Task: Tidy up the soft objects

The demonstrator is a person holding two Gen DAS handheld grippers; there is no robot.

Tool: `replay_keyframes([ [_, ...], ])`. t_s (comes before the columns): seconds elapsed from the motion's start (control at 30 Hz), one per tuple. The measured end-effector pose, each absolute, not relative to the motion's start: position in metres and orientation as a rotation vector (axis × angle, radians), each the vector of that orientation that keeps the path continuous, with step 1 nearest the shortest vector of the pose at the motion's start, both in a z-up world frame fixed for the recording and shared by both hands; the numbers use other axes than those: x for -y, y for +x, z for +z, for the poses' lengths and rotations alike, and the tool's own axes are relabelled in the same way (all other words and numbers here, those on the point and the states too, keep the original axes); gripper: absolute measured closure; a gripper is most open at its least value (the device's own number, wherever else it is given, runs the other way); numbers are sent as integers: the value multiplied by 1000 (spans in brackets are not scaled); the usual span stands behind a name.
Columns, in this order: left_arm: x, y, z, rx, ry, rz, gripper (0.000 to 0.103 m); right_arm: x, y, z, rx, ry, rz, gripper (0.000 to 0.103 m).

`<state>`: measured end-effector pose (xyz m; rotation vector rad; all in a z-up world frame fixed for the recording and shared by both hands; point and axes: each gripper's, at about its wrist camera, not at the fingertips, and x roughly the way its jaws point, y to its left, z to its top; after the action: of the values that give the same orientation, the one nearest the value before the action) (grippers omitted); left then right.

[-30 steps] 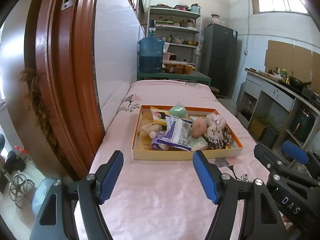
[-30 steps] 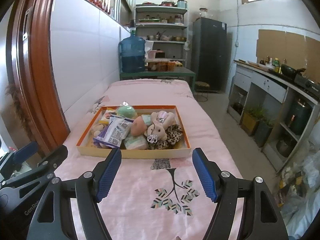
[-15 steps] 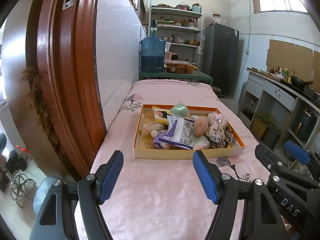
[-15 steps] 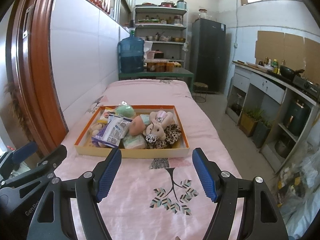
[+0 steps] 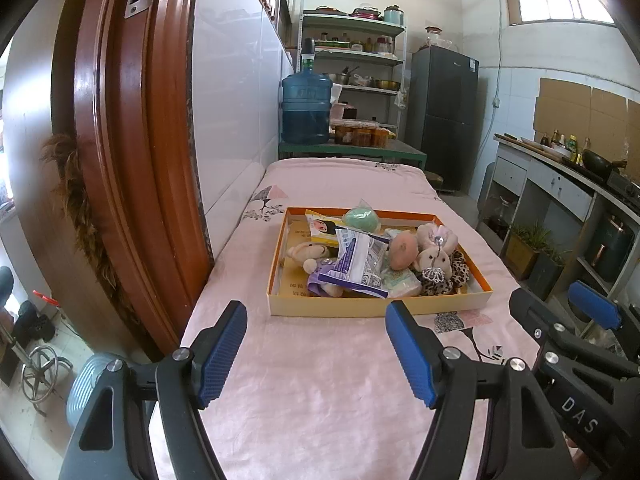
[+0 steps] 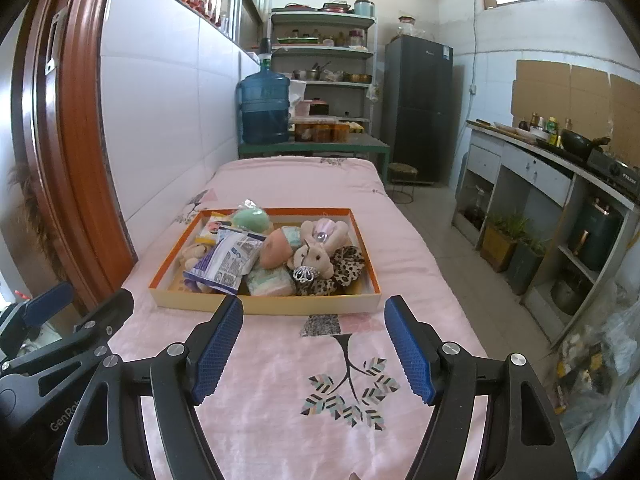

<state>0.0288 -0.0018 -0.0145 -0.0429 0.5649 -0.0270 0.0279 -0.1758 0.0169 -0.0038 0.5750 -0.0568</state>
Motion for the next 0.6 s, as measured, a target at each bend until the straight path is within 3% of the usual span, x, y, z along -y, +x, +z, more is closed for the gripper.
replay_keyframes([
  [0.6,2,30,-18,-575,-38,-31,31,174,29,14,-572,-5,-50,28],
])
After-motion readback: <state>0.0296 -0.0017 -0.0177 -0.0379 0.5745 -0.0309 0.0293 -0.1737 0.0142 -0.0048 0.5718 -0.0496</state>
